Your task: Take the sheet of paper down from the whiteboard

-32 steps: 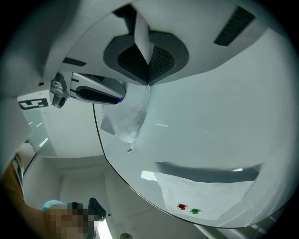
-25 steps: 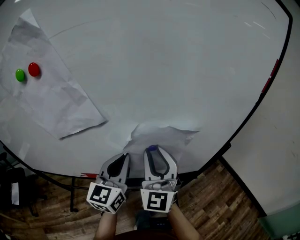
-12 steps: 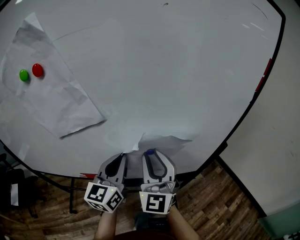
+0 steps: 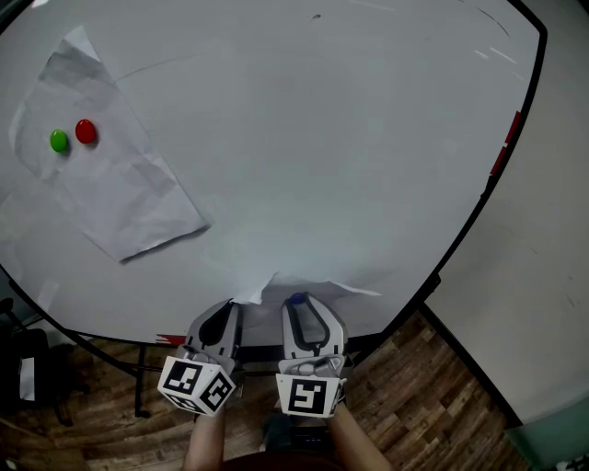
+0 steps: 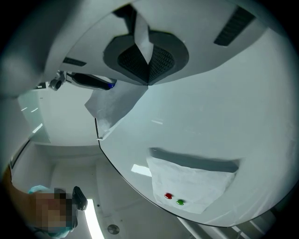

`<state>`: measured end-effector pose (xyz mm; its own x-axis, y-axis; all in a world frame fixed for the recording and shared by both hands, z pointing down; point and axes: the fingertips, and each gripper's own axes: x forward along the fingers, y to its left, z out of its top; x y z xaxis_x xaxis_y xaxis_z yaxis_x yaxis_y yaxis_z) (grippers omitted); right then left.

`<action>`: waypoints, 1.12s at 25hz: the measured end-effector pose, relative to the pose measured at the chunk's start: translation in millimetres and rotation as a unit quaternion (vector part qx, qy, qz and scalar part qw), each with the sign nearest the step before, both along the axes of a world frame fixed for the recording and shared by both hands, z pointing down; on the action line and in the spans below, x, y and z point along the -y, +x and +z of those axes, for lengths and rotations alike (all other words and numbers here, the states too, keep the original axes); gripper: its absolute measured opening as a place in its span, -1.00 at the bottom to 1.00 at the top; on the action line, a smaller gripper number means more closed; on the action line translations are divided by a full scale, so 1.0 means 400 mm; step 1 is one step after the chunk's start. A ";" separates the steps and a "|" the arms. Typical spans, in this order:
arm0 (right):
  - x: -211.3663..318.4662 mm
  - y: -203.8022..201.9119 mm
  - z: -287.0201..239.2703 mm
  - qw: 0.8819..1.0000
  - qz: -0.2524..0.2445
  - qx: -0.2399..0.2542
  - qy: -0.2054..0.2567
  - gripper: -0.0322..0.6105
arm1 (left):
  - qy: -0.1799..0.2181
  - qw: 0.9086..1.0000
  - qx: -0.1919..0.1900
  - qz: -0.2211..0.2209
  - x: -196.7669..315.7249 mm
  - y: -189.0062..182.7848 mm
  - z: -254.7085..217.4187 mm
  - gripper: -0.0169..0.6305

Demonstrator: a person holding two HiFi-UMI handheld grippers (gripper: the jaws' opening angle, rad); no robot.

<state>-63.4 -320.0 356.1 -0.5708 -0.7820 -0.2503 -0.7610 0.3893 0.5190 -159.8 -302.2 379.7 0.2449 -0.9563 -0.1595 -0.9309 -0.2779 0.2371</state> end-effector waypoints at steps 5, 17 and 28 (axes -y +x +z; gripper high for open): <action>-0.015 0.017 0.005 1.000 0.004 0.002 -0.004 -0.47 | -0.002 1.000 -0.006 -0.006 -0.026 -0.010 0.002 -0.88; -0.052 0.008 0.013 1.000 -0.004 0.011 -0.011 -0.47 | -0.006 0.999 -0.010 -0.032 -0.096 -0.061 0.004 -0.88; -0.065 0.028 0.021 1.000 0.006 0.019 -0.016 -0.47 | -0.012 0.997 -0.049 -0.061 -0.149 -0.146 0.029 -0.88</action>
